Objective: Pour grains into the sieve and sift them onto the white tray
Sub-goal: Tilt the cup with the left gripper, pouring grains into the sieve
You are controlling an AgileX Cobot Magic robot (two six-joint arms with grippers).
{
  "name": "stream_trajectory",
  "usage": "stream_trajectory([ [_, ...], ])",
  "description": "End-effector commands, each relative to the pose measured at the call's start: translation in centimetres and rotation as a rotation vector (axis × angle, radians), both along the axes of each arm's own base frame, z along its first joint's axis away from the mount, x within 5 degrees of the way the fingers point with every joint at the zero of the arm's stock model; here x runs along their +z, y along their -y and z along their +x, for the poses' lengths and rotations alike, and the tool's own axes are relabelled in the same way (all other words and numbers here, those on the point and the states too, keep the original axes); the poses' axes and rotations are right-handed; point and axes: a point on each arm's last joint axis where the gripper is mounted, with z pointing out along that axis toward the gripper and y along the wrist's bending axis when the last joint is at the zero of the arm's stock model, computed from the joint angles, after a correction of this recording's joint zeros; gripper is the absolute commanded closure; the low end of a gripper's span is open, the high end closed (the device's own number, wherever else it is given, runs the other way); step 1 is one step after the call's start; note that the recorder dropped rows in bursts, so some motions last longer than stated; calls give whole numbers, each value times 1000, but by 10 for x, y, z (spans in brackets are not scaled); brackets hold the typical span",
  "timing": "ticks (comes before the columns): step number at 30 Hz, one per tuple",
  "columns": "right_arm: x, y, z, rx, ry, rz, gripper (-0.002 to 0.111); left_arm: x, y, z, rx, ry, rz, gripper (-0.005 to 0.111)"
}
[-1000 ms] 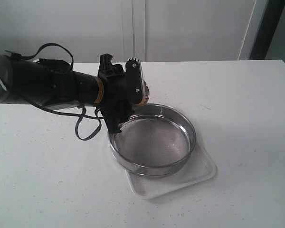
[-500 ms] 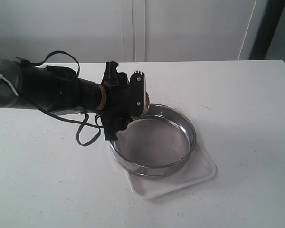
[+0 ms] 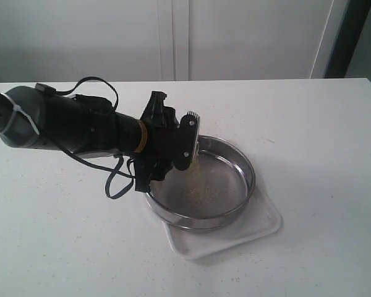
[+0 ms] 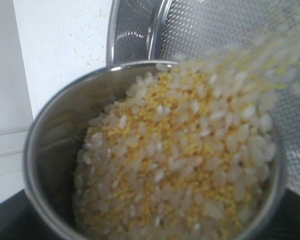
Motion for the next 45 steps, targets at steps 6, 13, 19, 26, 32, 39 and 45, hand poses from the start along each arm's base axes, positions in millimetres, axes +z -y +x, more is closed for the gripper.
stream_trajectory([
  [6,-1,0,0,2,11,2,108,18,6,5,-4,48,-30,107],
  [13,-1,0,0,2,11,2,108,29,7,11,24,74,-17,107],
  [19,-1,0,0,2,11,2,108,19,5,13,28,66,38,107],
  [26,-1,0,0,2,11,2,108,19,3,14,2,100,100,107],
  [32,-1,0,0,2,11,2,108,19,3,14,2,100,100,107],
  [39,-1,0,0,2,11,2,108,17,4,8,23,97,181,107],
  [45,-1,0,0,2,11,2,108,15,9,1,8,105,246,107],
])
